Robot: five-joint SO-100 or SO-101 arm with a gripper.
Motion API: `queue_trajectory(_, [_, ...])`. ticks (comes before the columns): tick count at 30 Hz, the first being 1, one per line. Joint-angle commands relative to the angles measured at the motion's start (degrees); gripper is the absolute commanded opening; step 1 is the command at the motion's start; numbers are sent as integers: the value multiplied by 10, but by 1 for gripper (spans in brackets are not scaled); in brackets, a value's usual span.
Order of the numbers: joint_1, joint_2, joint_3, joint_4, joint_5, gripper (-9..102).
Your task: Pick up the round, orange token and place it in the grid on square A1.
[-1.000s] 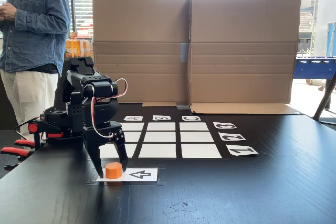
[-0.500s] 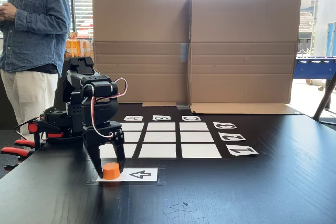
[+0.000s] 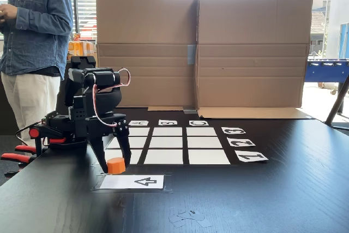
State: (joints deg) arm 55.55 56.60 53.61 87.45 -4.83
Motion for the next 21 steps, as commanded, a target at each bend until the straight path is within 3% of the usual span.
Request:
queue_trajectory(1, [4, 79, 25, 4, -2, 12])
queue_trajectory(21, [-15, 496, 323, 3, -4, 12])
